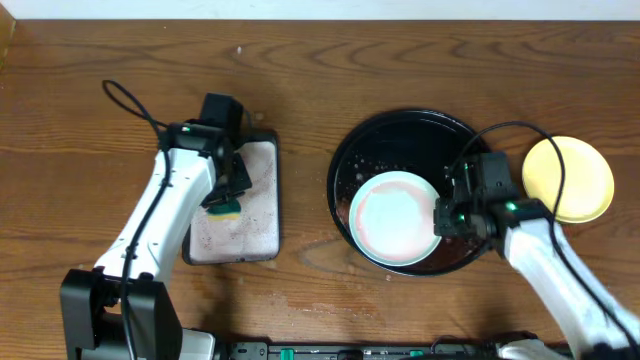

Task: Clean dirty plates on tray and stack at the side
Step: 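Return the sponge with the left gripper to the sink tray, then lift the pale green plate upright off the black tray with the right gripper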

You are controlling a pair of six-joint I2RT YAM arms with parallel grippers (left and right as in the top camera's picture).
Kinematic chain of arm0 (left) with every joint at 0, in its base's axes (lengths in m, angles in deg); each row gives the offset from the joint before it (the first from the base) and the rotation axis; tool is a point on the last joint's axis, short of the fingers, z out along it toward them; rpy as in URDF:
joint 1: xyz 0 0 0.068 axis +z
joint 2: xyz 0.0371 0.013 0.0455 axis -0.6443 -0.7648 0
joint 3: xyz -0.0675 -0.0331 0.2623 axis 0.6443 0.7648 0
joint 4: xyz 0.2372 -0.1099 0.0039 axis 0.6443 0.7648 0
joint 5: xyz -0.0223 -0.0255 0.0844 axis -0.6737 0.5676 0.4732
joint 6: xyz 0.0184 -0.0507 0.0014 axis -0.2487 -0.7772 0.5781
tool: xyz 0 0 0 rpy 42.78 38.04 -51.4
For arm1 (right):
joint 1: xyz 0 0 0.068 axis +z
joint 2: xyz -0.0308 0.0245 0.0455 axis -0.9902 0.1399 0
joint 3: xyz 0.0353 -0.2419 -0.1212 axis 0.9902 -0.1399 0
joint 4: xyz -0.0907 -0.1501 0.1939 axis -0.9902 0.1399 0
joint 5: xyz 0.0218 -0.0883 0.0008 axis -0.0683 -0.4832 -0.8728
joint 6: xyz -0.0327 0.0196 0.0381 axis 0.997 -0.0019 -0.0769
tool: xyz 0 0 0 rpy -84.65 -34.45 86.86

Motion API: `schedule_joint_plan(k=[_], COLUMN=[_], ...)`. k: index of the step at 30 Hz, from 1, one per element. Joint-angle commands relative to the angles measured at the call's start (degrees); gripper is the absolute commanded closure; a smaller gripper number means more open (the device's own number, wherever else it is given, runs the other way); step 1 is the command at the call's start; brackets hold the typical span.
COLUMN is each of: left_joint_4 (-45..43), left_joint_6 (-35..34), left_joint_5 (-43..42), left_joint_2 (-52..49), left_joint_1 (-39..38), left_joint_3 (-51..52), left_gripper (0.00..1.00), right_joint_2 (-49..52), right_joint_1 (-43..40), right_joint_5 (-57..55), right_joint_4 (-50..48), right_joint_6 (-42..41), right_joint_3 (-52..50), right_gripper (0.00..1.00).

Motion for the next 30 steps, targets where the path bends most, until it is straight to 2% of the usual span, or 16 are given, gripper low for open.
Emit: schedule_joint_plan(k=[1, 8, 12, 19, 23, 24, 30], left_joint_4=[-0.26, 0.96, 2.43, 5.60, 8.04, 8.33, 9.11], left_joint_6=[2.80, 2.95, 2.89, 2.89, 2.91, 2.91, 2.69], left_joint_5=[-5.05, -5.97, -5.97, -5.95, -5.92, -5.90, -5.75], left_joint_2=[1.42, 8.61, 15.19, 25.51, 29.86, 30.21, 30.21], left_joint_1=[0.94, 0.96, 0.94, 0.94, 0.94, 0.94, 0.94], left_joint_3=[-0.68, -0.79, -0.79, -0.79, -0.79, -0.79, -0.76], left_gripper=[0.63, 0.48, 0.41, 0.35, 0.23, 0.18, 0.17], right_joint_2=[-6.82, -17.90, -21.38, -22.36, -21.46, -21.35, -21.29], right_joint_1=[3.74, 10.40, 14.64, 25.59, 32.61, 33.77, 39.54], right_joint_5=[-16.83, -29.94, -34.36, -50.82, -56.39, -57.27, -64.50], right_joint_4=[2.12, 1.40, 0.07, -0.61, -4.13, -4.87, -7.06], right_joint_6=[-1.86, -1.55, 4.13, 6.99, 13.94, 15.13, 19.41], right_joint_3=[0.50, 0.57, 0.59, 0.61, 0.61, 0.61, 0.61], right_gripper=[0.99, 0.99, 0.99, 0.99, 0.99, 0.99, 0.99])
